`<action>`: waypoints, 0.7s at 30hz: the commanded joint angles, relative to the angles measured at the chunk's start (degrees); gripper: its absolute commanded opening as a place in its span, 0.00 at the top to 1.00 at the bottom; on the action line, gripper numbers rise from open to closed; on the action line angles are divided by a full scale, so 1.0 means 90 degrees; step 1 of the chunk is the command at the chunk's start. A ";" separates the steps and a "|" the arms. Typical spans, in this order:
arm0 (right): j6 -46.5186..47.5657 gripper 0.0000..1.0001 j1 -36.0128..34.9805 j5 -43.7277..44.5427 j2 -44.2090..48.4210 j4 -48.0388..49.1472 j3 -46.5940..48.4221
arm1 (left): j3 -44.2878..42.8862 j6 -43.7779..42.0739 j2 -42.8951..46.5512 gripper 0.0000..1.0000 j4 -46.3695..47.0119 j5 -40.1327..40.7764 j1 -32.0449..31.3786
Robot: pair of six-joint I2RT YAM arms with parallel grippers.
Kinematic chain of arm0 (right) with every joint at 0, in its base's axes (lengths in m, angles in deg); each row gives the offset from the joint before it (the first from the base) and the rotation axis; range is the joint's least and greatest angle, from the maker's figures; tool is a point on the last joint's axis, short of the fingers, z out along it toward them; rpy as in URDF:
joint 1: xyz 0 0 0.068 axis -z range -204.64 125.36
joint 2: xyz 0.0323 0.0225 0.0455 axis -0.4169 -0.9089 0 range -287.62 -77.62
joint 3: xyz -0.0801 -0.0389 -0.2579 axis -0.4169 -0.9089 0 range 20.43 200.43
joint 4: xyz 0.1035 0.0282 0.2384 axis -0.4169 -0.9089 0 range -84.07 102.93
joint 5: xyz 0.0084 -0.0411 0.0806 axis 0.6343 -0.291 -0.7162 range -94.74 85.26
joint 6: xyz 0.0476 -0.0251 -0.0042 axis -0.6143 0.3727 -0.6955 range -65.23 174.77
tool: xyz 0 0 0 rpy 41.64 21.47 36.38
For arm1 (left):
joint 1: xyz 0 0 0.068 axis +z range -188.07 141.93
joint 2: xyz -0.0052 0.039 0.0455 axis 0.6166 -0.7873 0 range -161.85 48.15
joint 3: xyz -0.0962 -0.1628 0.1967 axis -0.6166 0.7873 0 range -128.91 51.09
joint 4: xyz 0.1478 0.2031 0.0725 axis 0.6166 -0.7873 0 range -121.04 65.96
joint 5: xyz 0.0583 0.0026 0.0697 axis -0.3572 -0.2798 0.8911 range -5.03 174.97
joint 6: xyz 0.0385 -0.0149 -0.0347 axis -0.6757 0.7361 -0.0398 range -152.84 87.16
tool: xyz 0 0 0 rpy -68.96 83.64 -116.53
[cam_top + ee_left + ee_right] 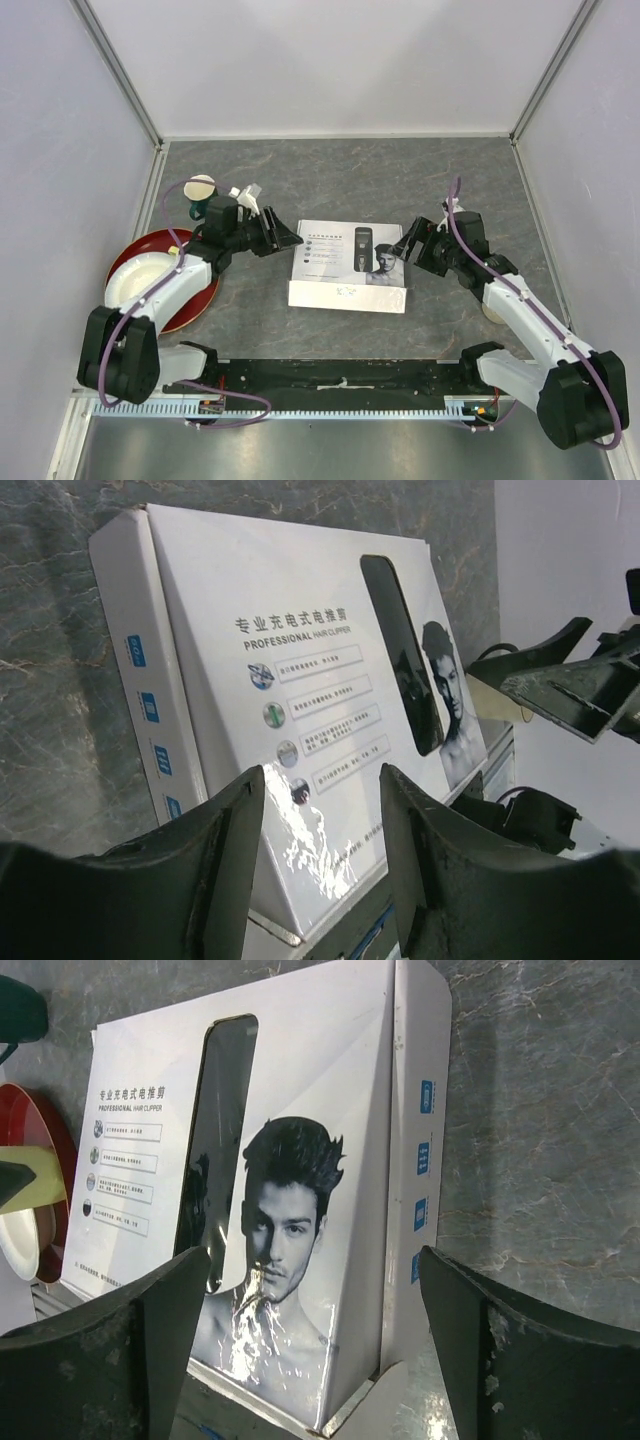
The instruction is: Sort the hair-cutting tools
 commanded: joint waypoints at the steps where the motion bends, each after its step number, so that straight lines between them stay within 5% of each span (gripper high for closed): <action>1: 0.0100 0.06 -0.0032 0.0076 0.0256 -0.0442 0.0072 | 0.0143 -0.0169 0.0675 0.43 -0.0348 -0.0044 -0.0018; 6: 0.0247 0.07 -0.0188 -0.0734 0.0373 -0.0784 -0.0036 | 0.0612 0.0026 0.1066 0.43 -0.0475 -0.0454 -0.0038; 14: 0.0296 0.09 -0.0794 -0.0423 0.0842 -0.1644 -0.0124 | 0.1041 0.0163 0.1574 0.43 -0.1109 -0.0621 -0.0145; 21: 0.0276 0.16 -0.0843 -0.0471 0.0969 -0.2385 -0.0202 | 0.1217 0.0329 0.1555 0.54 -0.1305 -0.0523 -0.0584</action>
